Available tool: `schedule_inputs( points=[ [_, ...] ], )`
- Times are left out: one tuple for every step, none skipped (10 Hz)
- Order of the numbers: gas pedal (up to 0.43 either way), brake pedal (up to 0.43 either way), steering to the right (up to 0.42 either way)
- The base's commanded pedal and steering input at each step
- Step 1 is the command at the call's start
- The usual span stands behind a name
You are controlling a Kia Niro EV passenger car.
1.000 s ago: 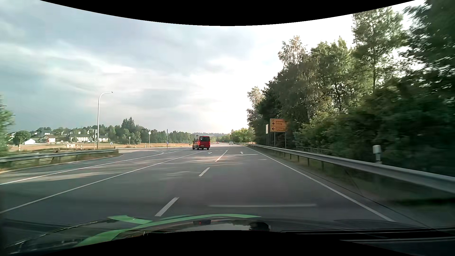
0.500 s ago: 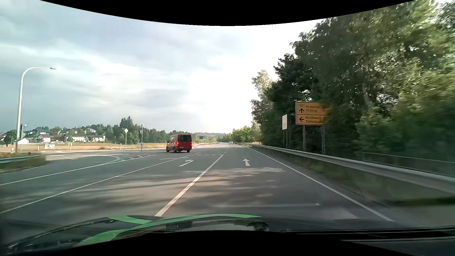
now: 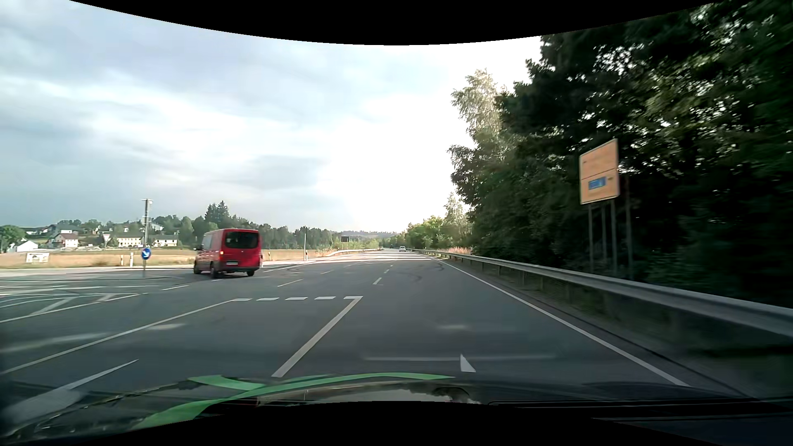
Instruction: Follow the waypoints while adhering to traffic rules and regulations
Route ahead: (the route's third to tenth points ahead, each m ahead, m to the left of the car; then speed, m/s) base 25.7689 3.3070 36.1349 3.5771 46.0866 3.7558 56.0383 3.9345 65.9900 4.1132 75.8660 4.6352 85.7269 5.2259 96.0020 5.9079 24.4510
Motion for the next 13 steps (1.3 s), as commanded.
schedule_inputs(
  points=[
    [0.220, 0.000, -0.005],
    [0.209, 0.000, -0.005],
    [0.189, 0.000, -0.005],
    [0.189, 0.000, -0.005],
    [0.189, 0.000, -0.005],
    [0.189, 0.000, -0.005],
    [0.197, 0.000, -0.005],
    [0.197, 0.000, -0.005],
    [0.197, 0.000, -0.005],
    [0.197, 0.000, -0.005],
    [0.197, 0.000, -0.005],
    [0.197, 0.000, -0.005],
    [0.197, 0.000, -0.005]
  ],
)
